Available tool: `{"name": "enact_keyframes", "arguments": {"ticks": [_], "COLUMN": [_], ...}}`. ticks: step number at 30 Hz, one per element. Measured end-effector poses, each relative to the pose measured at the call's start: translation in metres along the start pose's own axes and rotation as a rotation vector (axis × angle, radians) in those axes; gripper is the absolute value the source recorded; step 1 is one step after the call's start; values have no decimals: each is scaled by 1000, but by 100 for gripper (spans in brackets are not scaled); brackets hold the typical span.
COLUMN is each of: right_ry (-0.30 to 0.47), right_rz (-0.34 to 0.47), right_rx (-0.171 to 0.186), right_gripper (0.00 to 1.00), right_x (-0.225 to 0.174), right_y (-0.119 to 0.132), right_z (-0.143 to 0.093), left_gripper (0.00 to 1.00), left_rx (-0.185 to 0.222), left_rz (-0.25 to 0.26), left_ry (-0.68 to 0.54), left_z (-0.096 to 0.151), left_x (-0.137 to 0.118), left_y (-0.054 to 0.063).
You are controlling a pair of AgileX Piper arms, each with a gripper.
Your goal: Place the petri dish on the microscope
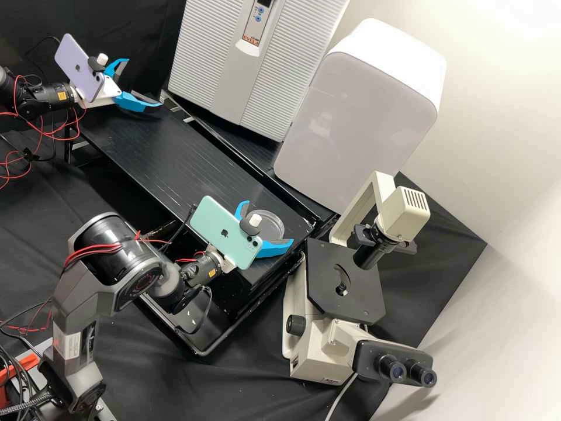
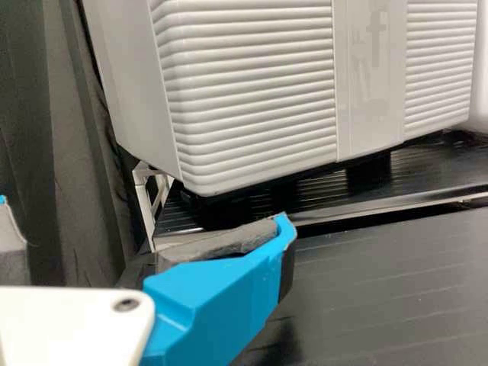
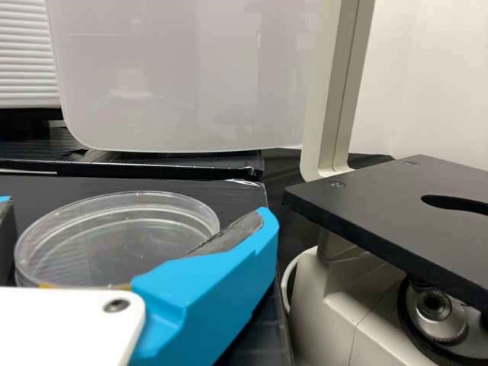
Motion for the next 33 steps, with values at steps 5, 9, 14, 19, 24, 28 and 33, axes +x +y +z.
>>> {"name": "enact_keyframes", "arguments": {"ticks": [5,9,14,19,24,28,33], "right_ry": [-2,-5,-5,-5,-2,5,1], "right_rz": [-2,1,1,2,-3,0,29], "right_rx": [0,0,7,7,31,52,88], "right_gripper": [0,0,0,0,0,0,0], "right_x": [0,0,0,0,0,-2,-4], "right_y": [0,1,1,2,4,9,19], "right_z": [0,1,1,2,4,6,9], "left_gripper": [100,100,100,100,100,100,100], "left_rx": [0,0,0,0,0,0,0], "left_rz": [0,0,0,0,0,0,0], "left_ry": [0,0,0,0,0,0,0], "left_z": [0,0,0,0,0,0,0], "left_x": [0,0,0,0,0,0,0], "left_y": [0,0,0,0,0,0,0]}}
